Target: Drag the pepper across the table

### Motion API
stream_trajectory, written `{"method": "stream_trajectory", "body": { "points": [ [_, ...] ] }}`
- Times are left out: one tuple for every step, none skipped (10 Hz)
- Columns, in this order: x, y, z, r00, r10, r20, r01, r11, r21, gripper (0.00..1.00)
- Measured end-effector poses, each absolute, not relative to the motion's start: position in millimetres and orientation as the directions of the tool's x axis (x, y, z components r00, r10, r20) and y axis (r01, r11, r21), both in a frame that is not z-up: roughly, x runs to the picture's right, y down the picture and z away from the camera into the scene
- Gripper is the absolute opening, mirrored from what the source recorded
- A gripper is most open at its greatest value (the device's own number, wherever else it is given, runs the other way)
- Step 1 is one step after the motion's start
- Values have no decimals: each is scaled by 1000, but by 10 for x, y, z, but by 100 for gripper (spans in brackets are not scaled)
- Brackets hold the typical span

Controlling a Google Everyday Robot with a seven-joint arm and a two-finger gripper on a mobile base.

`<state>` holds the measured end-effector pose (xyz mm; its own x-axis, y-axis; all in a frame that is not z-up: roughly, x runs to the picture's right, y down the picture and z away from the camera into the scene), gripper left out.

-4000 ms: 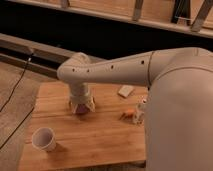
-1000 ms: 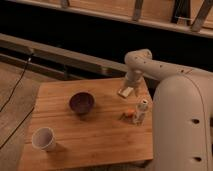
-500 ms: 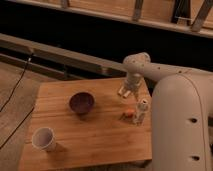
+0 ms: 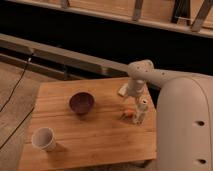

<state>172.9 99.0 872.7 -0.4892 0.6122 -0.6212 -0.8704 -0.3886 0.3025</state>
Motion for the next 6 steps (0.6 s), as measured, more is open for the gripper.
{"method": "stream_trajectory", "body": {
  "points": [
    [1825, 1019, 8715, -501, 609, -615, -864, -393, 314, 65],
    [1884, 1024, 8709, -506, 609, -611, -861, -394, 321, 65],
    [1934, 1027, 8701, -510, 609, -607, -859, -394, 326, 65],
    [1972, 1059, 8703, -514, 604, -609, -857, -395, 332, 65],
    [1954, 1085, 8717, -514, 600, -613, -857, -396, 331, 65],
    [1905, 1112, 8751, -512, 596, -618, -857, -399, 325, 65]
  ]
}}
